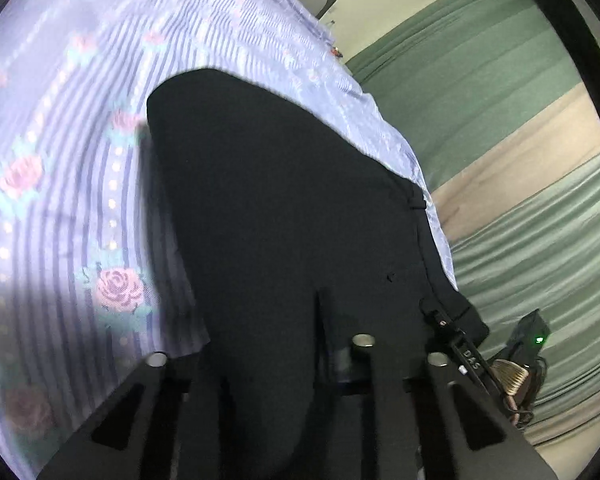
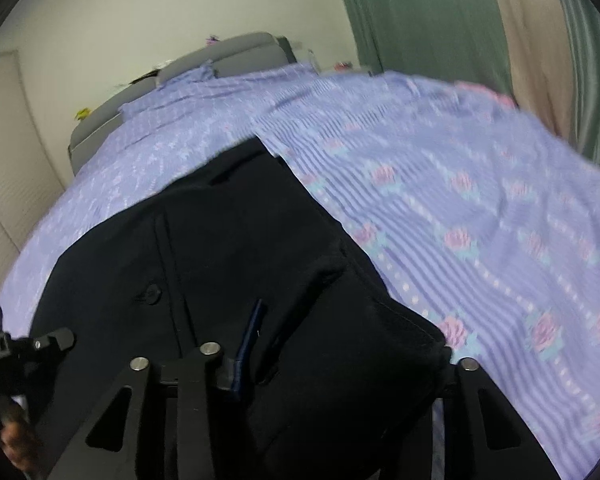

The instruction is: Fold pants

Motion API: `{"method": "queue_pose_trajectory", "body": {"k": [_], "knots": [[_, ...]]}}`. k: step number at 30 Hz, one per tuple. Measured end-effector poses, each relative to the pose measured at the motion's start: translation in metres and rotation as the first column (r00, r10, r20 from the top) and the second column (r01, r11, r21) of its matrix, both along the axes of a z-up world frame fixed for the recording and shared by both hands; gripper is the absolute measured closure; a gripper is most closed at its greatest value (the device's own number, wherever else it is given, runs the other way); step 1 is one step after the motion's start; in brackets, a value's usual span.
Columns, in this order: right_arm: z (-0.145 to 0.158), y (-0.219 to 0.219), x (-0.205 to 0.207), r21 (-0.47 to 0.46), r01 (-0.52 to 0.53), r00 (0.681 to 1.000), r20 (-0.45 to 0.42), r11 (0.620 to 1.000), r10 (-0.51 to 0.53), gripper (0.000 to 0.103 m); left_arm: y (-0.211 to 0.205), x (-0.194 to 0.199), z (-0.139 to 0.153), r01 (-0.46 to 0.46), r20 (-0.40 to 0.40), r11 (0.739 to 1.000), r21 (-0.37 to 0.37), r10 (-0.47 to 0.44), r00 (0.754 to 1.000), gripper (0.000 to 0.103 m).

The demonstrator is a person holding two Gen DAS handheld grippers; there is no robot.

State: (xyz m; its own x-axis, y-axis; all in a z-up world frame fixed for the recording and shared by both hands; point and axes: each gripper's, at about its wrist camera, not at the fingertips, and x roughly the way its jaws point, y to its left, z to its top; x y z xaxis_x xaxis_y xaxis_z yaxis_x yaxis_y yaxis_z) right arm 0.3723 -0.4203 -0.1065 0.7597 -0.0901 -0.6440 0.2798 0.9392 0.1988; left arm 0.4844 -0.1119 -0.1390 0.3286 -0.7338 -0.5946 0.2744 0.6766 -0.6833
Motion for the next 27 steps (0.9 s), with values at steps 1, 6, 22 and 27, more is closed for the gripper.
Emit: {"method": "queue_pose_trajectory", "body": {"k": [1,6,22,27], "knots": [[0.005,0.000,-0.002,0.009,-0.009,1.000,0.007,1.000,0.009,0.068,-0.002,-0.004,0.005,-0.004,0.021,1.000,0.013,0.003,1.000,0.088],[0.025,0.000,-0.011,0.041,-0.039,0.998,0.044,0.998,0.037,0.073,-0.020,-0.033,0.045,0.005,0.199,0.984,0.181,-0.041,0.979,0.089],[0.113,0.072,-0.114,-0.083,-0.110,0.970,0.207,0.991,0.125,0.074,0.034,-0.148,0.133,-0.005,0.344,0.982,0.189,-0.061,0.937,0.089],[0.140,0.108,-0.147,-0.082,-0.145,0.955,0.250,0.986,0.161,0.074,0.079,-0.191,0.168,-0.044,0.392,0.978,0.203,-0.040,0.919,0.089]]}}
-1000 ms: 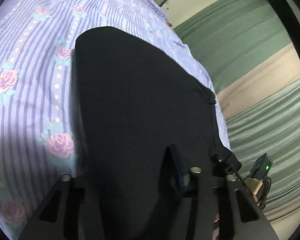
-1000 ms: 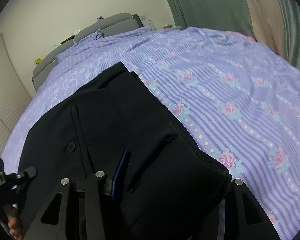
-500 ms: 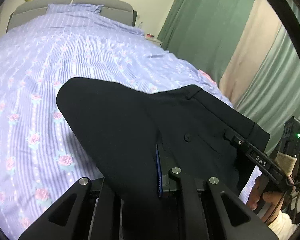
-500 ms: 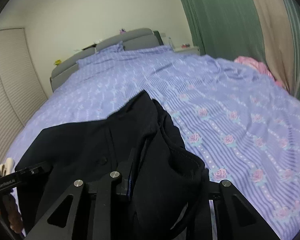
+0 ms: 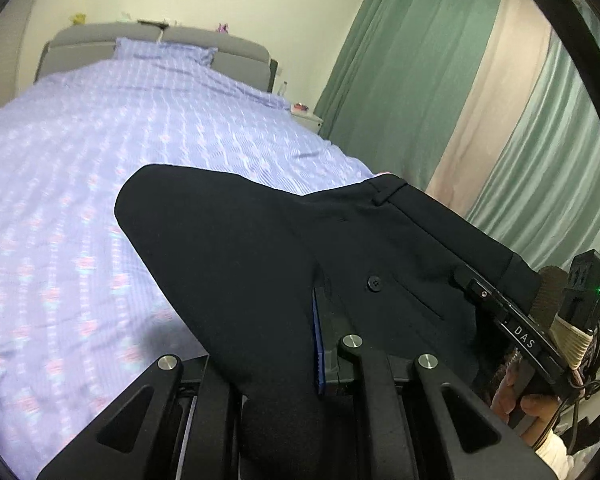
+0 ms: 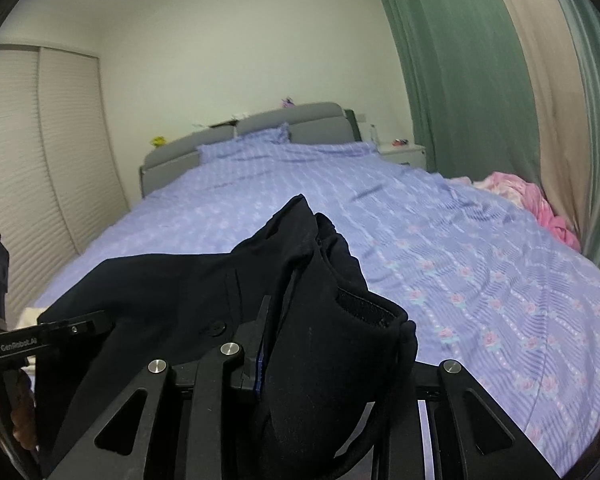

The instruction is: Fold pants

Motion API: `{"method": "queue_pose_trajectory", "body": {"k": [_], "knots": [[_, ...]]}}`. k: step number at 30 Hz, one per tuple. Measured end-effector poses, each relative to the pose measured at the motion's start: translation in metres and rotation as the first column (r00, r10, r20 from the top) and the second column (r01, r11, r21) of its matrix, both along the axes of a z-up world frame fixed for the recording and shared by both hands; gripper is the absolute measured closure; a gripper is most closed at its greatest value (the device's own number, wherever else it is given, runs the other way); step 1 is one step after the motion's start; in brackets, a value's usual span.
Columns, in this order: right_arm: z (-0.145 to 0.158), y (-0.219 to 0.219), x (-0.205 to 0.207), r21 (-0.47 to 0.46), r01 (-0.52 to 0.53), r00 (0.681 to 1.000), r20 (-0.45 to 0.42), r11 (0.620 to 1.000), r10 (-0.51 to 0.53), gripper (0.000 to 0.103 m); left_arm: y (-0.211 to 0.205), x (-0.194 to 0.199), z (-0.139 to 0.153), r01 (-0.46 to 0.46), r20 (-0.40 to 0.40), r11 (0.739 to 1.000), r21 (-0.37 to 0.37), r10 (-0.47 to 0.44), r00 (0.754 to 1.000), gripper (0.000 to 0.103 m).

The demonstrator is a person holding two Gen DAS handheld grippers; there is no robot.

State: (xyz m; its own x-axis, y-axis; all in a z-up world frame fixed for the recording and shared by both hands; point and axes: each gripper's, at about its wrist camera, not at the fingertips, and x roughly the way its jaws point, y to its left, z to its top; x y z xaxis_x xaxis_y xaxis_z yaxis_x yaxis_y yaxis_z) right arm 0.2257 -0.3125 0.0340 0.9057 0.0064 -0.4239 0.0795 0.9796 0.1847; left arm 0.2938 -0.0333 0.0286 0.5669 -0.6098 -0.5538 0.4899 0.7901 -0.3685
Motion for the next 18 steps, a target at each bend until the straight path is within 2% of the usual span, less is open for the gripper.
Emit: {"method": "queue_pose_trajectory", "body": {"k": [5,11,18], "knots": [[0.022,0.039,-0.022,0.019,-0.070,0.997,0.035,0.997,0.069,0.074,0.053,-0.038,0.032,-0.050,0.027,0.999,-0.007,0.050,0.998,0.089],[0.047,0.101,-0.036,0.009,-0.169,0.982,0.087,0.986,0.168,0.074,0.117,-0.072,0.056,-0.141,0.085,0.990,0.000,0.140,0.986,0.089],[0.061,0.184,-0.035,0.015,-0.282,0.951,0.133,0.959,0.278,0.074,0.203,-0.088,0.067,-0.245,0.092,0.970,0.004,0.243,0.966,0.089]]}}
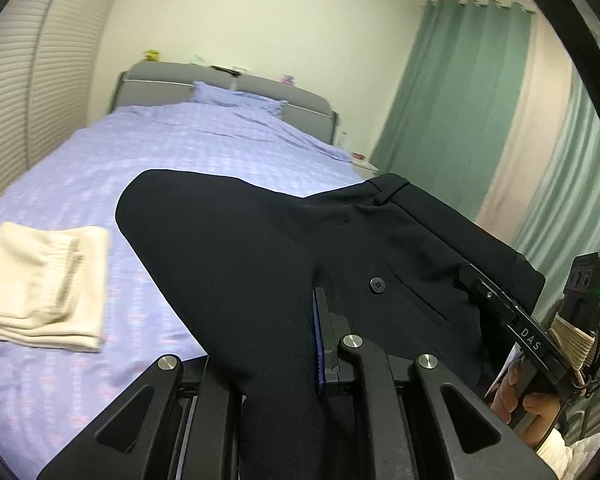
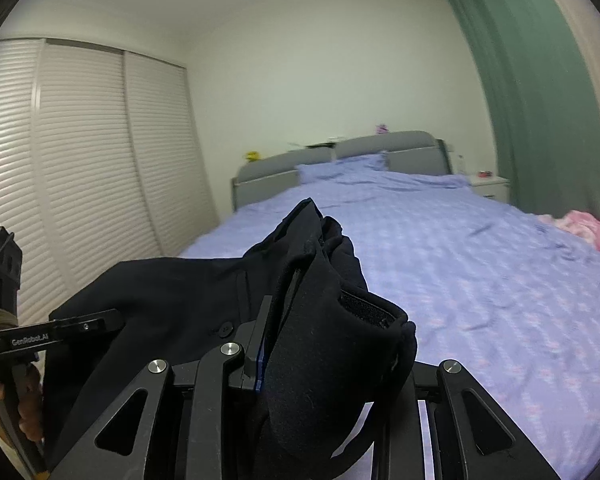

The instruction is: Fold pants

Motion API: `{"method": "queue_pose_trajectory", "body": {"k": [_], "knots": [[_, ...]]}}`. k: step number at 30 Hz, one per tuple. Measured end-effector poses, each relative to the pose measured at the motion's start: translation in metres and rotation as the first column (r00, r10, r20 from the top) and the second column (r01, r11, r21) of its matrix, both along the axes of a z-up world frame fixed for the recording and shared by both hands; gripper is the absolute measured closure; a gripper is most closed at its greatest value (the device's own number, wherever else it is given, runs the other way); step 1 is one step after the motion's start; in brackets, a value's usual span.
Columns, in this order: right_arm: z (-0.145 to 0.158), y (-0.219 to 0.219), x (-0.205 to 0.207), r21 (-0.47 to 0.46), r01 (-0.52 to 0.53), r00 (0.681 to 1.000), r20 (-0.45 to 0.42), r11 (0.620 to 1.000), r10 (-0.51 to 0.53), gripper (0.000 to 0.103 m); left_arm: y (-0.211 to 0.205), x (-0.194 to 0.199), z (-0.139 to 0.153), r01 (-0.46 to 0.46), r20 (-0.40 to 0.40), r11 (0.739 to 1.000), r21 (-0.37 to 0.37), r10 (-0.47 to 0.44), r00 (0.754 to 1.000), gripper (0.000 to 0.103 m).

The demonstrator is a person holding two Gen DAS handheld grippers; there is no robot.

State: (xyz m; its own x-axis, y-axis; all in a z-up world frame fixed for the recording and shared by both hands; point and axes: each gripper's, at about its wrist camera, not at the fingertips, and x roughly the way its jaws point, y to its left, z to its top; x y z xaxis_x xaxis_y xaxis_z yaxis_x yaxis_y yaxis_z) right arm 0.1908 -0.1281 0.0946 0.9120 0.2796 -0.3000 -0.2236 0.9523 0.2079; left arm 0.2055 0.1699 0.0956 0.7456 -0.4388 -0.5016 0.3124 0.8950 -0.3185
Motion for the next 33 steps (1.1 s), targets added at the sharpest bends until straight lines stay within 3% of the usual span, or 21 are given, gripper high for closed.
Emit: {"method": "queue_pose_trajectory", "body": {"k": [11,22,33], "knots": [[-0.015,0.140,0.037,-0.004,-0.183,0.982,-0.036,0.983,0.183,0.075,0.128,0.008,-0.010,-0.151,-0.043,0.984,0.090,0.155,0.987,0.089],[-0.038,0.270,0.083,0.004,-0.291,0.955,-0.064,0.957,0.291,0.074,0.231,0.059,-0.028,-0.259,-0.071,0.956,0.140,0.271,0.960,0.089],[-0.066,0.359,0.130,-0.021,-0.322,0.944,-0.087,0.947,0.319,0.074,0.315,0.132,-0.060,-0.312,-0.106,0.931,0.189,0.335,0.936,0.089]]}}
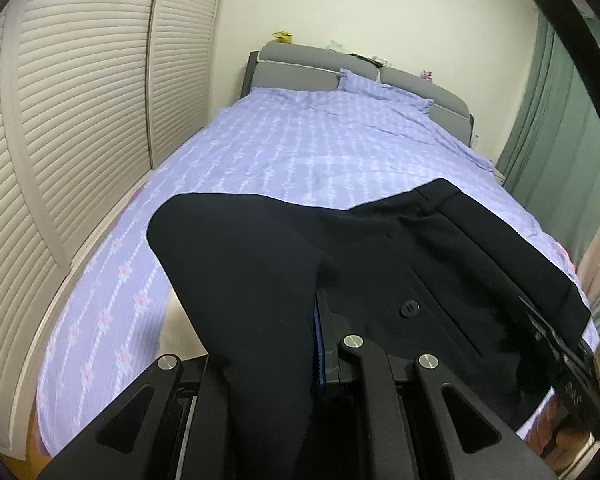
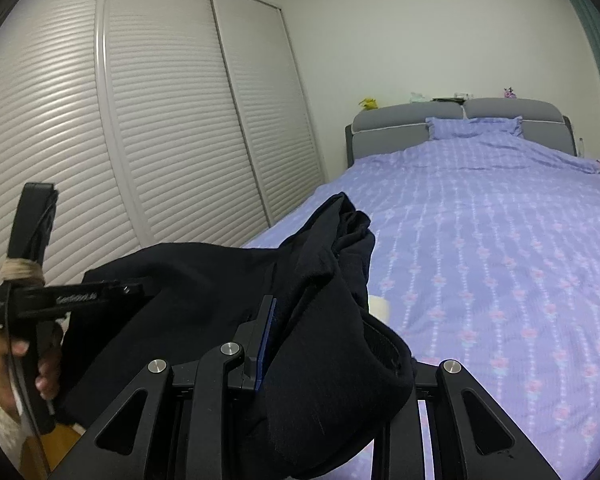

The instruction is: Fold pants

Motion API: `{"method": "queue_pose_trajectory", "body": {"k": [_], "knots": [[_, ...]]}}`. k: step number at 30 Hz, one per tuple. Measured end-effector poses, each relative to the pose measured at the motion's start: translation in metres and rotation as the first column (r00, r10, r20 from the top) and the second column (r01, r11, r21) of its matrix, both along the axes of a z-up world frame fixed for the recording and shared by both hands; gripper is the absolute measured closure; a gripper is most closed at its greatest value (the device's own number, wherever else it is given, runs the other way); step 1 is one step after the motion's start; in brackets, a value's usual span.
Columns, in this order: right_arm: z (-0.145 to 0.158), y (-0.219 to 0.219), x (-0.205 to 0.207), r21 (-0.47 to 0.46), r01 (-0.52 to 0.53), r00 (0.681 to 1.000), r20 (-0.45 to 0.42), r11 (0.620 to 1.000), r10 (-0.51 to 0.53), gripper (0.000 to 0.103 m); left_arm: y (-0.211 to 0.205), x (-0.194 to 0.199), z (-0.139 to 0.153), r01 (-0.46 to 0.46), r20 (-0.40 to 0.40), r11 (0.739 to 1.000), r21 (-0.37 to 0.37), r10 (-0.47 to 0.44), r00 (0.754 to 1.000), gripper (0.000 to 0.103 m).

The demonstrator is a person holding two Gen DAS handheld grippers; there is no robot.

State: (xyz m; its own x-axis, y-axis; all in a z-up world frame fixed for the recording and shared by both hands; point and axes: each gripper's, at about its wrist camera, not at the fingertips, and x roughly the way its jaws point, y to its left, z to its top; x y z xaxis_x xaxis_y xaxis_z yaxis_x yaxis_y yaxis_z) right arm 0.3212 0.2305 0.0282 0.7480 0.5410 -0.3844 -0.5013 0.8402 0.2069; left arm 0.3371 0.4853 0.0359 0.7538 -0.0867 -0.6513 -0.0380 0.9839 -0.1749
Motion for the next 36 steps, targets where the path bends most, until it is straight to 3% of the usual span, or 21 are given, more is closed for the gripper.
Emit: {"method": "queue_pose_trajectory", "body": {"k": [4,10,15,17,20,22,26,27,28,29,31,33,36], "knots": [[-0.016,0.028,0.014,-0.059,0.006,0.999,0.048,0.998,-0.004,0.074,0.013,0.029,-0.012,-0.007,-0.006,1.000,0.014,0.007,1.000,0.089],[-0.037,0.055,0.027,-0.117,0.051,0.998,0.048,0.992,-0.046,0.074,0.033,0.071,-0.043,-0.026,-0.041,1.000,0.006,0.027,0.999,0.088],[-0.062,0.062,0.045,-0.157,0.073,0.996,-0.033,0.985,-0.079,0.074,0.042,0.094,-0.081,-0.056,-0.119,0.998,0.041,0.060,0.991,0.086],[-0.071,0.059,0.047,-0.152,0.087,0.993,-0.072,0.985,-0.099,0.074,0.048,0.092,-0.089,-0.072,-0.126,0.997,0.030,0.075,0.989,0.081],[-0.081,0.051,0.049,-0.123,0.105,0.982,-0.142,0.987,-0.122,0.073,0.057,0.084,-0.102,-0.089,-0.160,0.995,0.038,0.094,0.983,0.064],[-0.086,0.045,0.047,-0.109,0.108,0.974,-0.187,0.988,-0.127,0.072,0.057,0.077,-0.113,-0.108,-0.197,0.991,0.079,0.121,0.973,0.045],[-0.096,0.035,0.043,-0.065,0.121,0.949,-0.285,0.991,-0.134,0.070,0.058,0.069,-0.123,-0.117,-0.263,0.989,0.091,0.137,0.955,0.034],[-0.099,0.032,0.043,-0.046,0.128,0.939,-0.315,0.991,-0.136,0.069,0.057,0.067,-0.123,-0.135,-0.278,0.983,0.124,0.165,0.946,0.016],[-0.102,0.027,0.045,-0.029,0.132,0.929,-0.346,0.991,-0.134,0.068,0.056,0.064,-0.123,-0.151,-0.286,0.972,0.178,0.198,0.938,0.009],[-0.103,0.024,0.044,-0.019,0.130,0.923,-0.362,0.991,-0.128,0.067,0.052,0.059,-0.123,-0.139,-0.288,0.957,0.255,0.212,0.934,0.009],[-0.107,0.018,0.038,-0.017,0.121,0.922,-0.368,0.992,-0.119,0.066,0.046,0.047,-0.121,-0.096,-0.282,0.942,0.322,0.192,0.940,0.009],[-0.110,0.015,0.031,-0.019,0.109,0.923,-0.369,0.994,-0.108,0.065,0.041,0.029,-0.118,-0.101,-0.268,0.934,0.344,0.201,0.942,0.009],[-0.112,0.006,0.019,-0.042,0.103,0.925,-0.364,0.994,-0.111,0.056,0.036,0.004,-0.108,-0.159,-0.213,0.929,0.334,0.239,0.947,0.009]]}}
